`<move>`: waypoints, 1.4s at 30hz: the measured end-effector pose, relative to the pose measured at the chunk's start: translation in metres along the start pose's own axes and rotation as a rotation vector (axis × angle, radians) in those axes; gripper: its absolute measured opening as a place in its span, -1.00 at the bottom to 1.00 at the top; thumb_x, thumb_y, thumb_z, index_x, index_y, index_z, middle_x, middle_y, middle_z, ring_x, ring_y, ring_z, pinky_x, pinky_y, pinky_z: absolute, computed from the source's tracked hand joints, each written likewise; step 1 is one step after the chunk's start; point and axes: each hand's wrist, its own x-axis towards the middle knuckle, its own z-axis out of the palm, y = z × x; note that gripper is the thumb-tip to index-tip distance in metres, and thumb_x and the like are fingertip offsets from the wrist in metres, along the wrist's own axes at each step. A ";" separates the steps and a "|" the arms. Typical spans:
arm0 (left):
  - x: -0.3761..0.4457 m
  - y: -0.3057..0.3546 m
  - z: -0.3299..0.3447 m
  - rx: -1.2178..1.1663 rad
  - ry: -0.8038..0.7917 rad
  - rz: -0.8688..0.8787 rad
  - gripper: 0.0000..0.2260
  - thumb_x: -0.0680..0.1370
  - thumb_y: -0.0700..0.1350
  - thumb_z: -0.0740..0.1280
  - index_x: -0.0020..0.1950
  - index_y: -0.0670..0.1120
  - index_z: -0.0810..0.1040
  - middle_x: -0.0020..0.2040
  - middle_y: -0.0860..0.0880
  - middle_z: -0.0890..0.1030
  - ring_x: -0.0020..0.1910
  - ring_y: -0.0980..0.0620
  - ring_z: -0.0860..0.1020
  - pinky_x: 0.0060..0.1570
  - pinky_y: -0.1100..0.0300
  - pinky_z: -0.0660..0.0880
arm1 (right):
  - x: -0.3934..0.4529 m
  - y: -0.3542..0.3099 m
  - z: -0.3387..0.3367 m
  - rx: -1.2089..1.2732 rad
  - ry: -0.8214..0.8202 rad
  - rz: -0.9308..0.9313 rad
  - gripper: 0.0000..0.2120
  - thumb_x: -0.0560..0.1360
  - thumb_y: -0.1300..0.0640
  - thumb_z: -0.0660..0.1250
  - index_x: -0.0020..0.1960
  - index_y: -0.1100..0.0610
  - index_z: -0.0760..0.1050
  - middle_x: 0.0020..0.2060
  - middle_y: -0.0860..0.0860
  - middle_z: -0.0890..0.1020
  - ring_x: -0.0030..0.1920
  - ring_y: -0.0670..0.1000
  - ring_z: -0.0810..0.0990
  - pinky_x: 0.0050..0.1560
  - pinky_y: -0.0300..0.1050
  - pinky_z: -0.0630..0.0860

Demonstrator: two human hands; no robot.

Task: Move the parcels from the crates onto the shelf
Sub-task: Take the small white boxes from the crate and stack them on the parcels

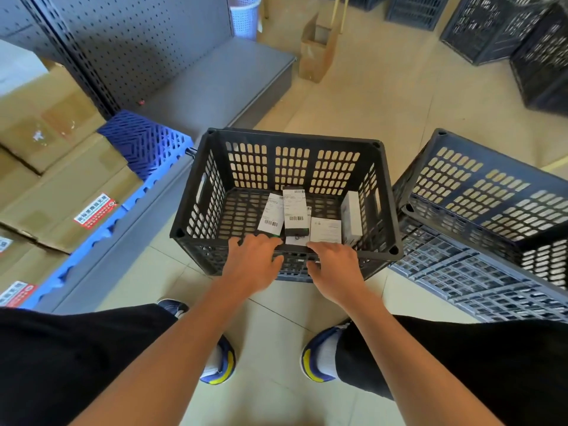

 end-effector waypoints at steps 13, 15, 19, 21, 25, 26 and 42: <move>-0.018 0.002 -0.002 0.032 -0.028 -0.064 -0.74 0.67 0.14 0.13 -0.11 0.08 0.48 -0.20 0.12 0.56 -0.15 0.04 0.52 0.20 -0.09 0.36 | -0.022 0.002 0.002 0.170 -0.116 0.057 -0.74 0.65 -0.07 0.19 0.13 -0.05 0.64 0.03 -0.08 0.70 0.06 0.01 0.62 0.09 0.07 0.58; -0.014 0.001 -0.002 0.018 -0.043 -0.071 -0.74 0.67 0.14 0.14 -0.08 0.07 0.51 -0.17 0.09 0.59 -0.14 0.03 0.54 0.18 -0.06 0.38 | -0.019 0.006 0.000 0.251 -0.132 0.082 -0.75 0.65 -0.04 0.20 0.08 -0.03 0.65 -0.03 -0.09 0.70 -0.01 -0.03 0.63 0.00 0.05 0.62; -0.001 0.007 -0.003 -0.003 -0.040 -0.035 -0.77 0.67 0.13 0.18 0.08 0.06 0.57 -0.04 0.07 0.64 -0.04 0.04 0.57 0.15 -0.06 0.39 | -0.007 0.010 -0.004 0.296 -0.089 0.116 -0.78 0.65 -0.01 0.24 0.19 -0.02 0.62 0.02 -0.08 0.68 0.02 -0.03 0.62 0.05 -0.02 0.61; 0.009 0.013 -0.001 -0.007 -0.041 -0.008 -0.75 0.67 0.12 0.19 0.15 0.05 0.58 0.05 0.04 0.66 0.02 0.03 0.57 0.17 -0.06 0.39 | 0.002 0.014 -0.007 0.317 -0.068 0.134 -0.74 0.66 0.02 0.26 0.28 0.03 0.59 0.11 -0.04 0.67 0.11 0.00 0.61 0.07 -0.10 0.55; 0.035 0.028 0.004 -0.025 -0.071 0.048 -0.69 0.67 0.12 0.19 0.31 0.02 0.54 0.25 0.00 0.62 0.15 -0.01 0.58 0.20 -0.06 0.47 | 0.025 0.030 -0.007 0.297 -0.057 0.218 -0.61 0.65 0.00 0.29 0.45 0.01 0.45 0.36 -0.01 0.56 0.30 0.06 0.54 0.19 -0.10 0.48; 0.043 0.031 0.008 -0.031 -0.081 0.061 -0.70 0.67 0.11 0.20 0.30 0.03 0.55 0.25 0.00 0.62 0.14 -0.02 0.58 0.18 -0.05 0.50 | 0.032 0.036 -0.006 0.293 -0.062 0.239 -0.58 0.64 0.00 0.30 0.48 0.01 0.42 0.40 0.01 0.53 0.32 0.07 0.53 0.25 -0.06 0.49; 0.156 0.048 0.098 0.013 -0.435 0.191 -0.61 0.66 0.11 0.20 0.45 0.01 0.45 0.38 -0.11 0.51 0.34 -0.15 0.45 0.27 -0.09 0.41 | 0.128 0.113 0.053 0.129 -0.169 0.370 -0.48 0.58 0.24 0.26 0.51 0.03 0.30 0.48 0.11 0.29 0.50 0.23 0.21 0.42 0.23 0.39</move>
